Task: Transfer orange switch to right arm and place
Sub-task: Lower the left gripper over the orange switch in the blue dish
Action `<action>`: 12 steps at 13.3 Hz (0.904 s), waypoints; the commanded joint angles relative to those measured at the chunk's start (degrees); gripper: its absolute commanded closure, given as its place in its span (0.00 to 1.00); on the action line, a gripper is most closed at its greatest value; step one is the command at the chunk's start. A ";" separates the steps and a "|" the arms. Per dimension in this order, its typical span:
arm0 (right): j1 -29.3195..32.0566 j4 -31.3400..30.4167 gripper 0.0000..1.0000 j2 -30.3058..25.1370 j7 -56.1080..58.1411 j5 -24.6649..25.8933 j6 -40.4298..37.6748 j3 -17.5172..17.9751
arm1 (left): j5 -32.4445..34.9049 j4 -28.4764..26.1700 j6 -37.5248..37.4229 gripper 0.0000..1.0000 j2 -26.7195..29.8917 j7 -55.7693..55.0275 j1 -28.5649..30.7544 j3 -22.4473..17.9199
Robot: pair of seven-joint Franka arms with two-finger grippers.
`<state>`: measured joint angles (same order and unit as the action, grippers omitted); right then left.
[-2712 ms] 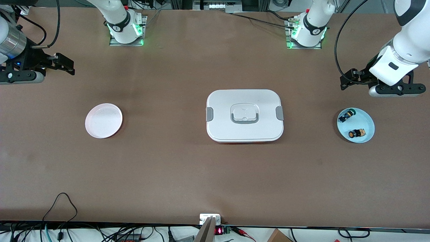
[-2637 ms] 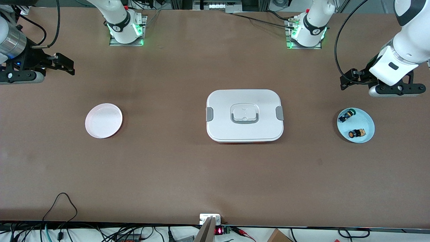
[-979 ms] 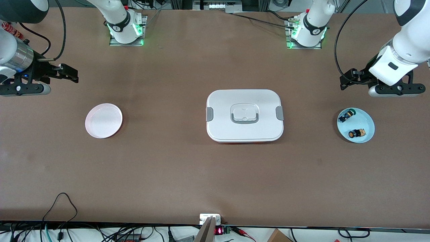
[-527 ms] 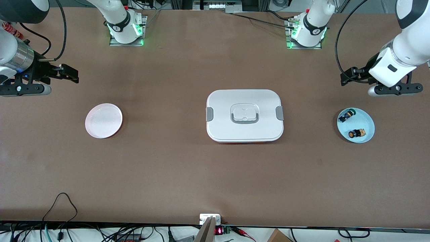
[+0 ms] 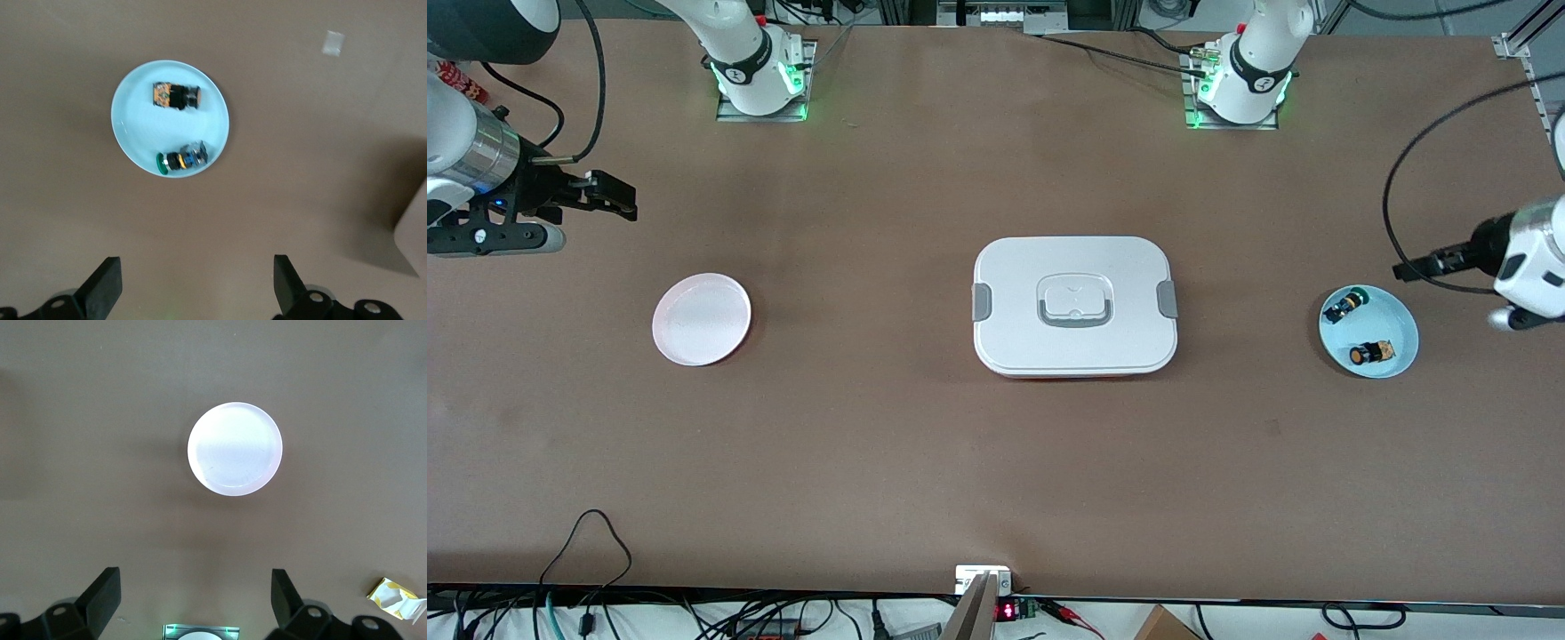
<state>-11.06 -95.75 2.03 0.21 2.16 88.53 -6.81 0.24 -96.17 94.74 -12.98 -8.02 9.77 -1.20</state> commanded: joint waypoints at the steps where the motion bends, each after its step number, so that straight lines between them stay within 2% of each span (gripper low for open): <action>1: -2.20 1.01 0.00 1.31 -0.03 0.30 -0.47 -0.13 | 0.28 5.99 3.93 0.00 -7.13 1.68 0.78 0.41; 3: -2.04 1.18 0.00 1.31 -0.82 -0.13 -0.29 -0.22 | -0.07 5.47 9.48 0.00 -10.38 3.53 0.69 0.41; 6: -1.77 3.38 0.00 1.49 0.14 0.12 -0.47 -0.30 | 0.37 4.68 12.74 0.00 -13.64 3.97 0.34 0.67; 8: -2.03 3.38 0.00 3.67 0.23 -0.13 -0.64 -0.22 | 0.29 3.19 16.24 0.00 -14.61 7.73 0.86 0.67; 12: -2.04 6.37 0.00 4.48 0.14 0.04 -1.00 -0.22 | -0.59 -2.00 26.70 0.00 -17.33 12.32 6.13 0.85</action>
<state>-13.09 -92.19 5.69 0.10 2.17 88.62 -6.89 0.25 -95.78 116.84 -29.38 1.00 13.38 -0.75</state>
